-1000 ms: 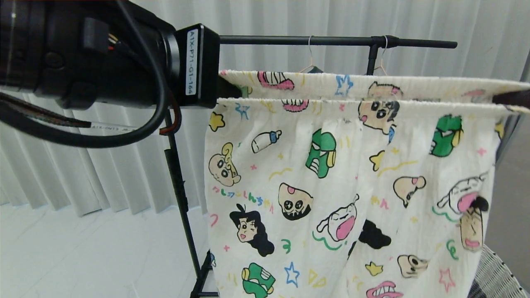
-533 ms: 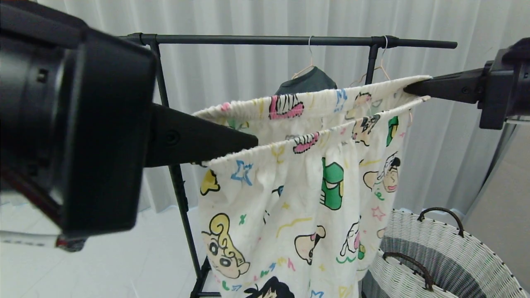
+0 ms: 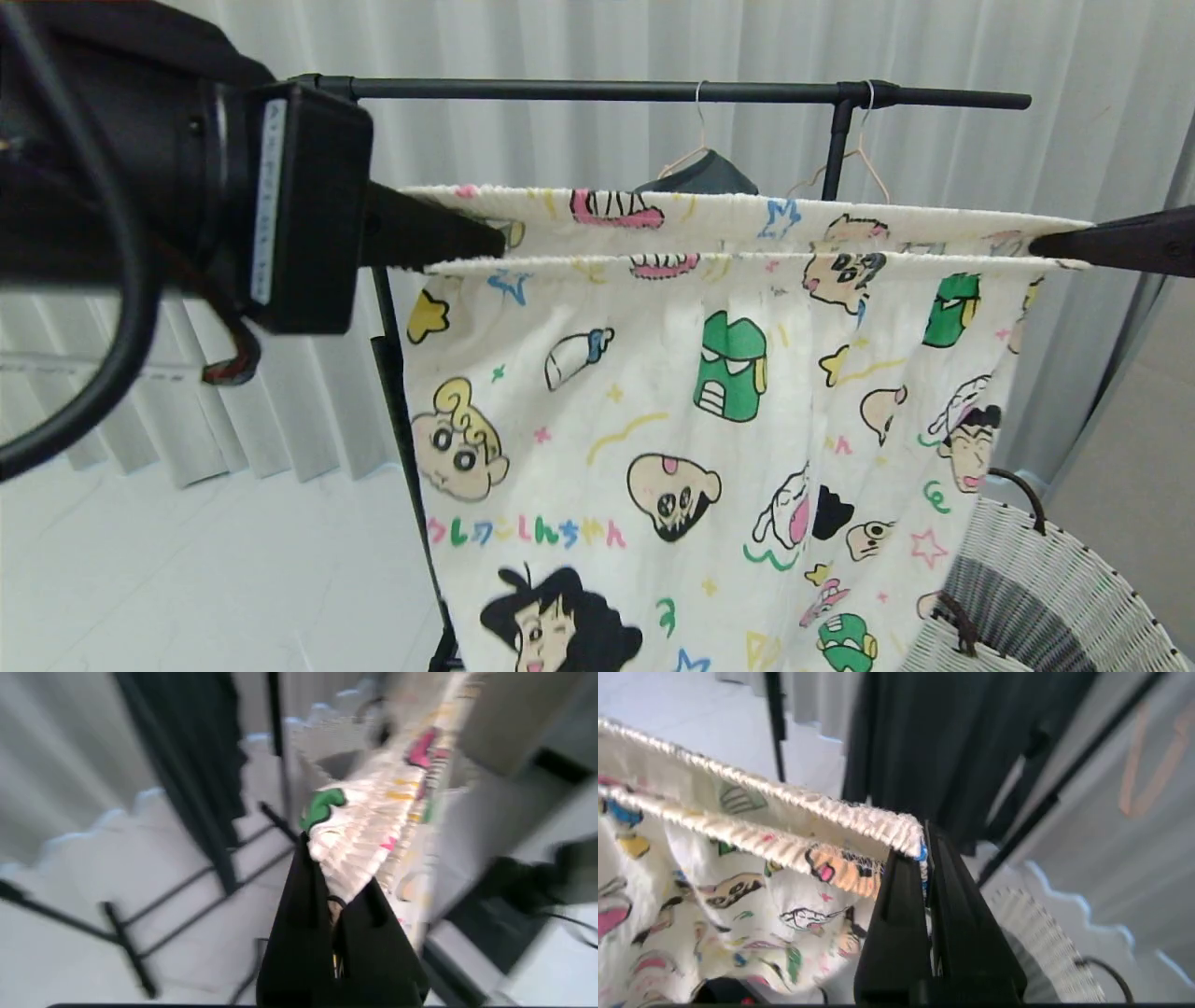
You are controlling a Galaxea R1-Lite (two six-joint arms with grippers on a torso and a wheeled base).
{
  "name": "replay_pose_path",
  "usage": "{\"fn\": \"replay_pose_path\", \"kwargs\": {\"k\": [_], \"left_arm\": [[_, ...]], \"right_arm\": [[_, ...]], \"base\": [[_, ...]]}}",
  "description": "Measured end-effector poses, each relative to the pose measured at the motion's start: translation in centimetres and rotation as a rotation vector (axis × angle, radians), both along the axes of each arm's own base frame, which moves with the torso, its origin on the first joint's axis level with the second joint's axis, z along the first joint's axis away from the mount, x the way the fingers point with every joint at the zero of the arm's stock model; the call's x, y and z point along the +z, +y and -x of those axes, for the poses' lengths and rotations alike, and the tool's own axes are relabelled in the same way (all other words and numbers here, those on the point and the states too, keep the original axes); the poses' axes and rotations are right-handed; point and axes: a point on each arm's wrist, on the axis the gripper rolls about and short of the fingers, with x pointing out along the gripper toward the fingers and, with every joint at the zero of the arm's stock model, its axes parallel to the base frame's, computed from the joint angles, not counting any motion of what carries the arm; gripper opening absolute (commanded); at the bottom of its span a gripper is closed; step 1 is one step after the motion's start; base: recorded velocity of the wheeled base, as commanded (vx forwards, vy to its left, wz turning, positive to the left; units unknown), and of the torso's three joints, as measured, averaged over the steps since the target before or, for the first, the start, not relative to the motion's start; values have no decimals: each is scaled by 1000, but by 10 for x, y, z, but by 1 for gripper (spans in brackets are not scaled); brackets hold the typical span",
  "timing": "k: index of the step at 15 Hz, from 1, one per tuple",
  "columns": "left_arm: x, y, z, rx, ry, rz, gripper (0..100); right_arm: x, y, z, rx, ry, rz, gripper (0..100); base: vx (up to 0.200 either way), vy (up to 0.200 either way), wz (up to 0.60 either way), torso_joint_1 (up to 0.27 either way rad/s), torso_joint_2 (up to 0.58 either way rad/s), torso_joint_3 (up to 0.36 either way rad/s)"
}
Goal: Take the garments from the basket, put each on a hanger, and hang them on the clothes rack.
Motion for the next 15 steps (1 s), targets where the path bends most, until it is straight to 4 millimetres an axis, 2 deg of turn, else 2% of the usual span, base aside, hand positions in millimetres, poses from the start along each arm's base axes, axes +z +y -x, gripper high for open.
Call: {"fn": "replay_pose_path", "kwargs": {"k": [2,4,9,10,15], "left_arm": [[6,-7,-20,44,-56,44,0],[2,-14,-31,57,-50,42,0],[-6,-22,-36,55,-20,31,0],[-7,-23,-36,52,-19,29,0],[-9,-30,-31,21,-14,20,0]], "right_arm": [[0,-12,22,-9,53,19,0],[2,-16,41,29,66,18,0],[1,-16,55,87,56,14,0],[1,-15,56,100,62,18,100],[-6,-8,63,185,73,35,100]], "base": [[0,0,0,0,0,0],[0,0,0,0,0,0],[0,0,0,0,0,0],[0,0,0,0,0,0],[0,0,0,0,0,0]]}}
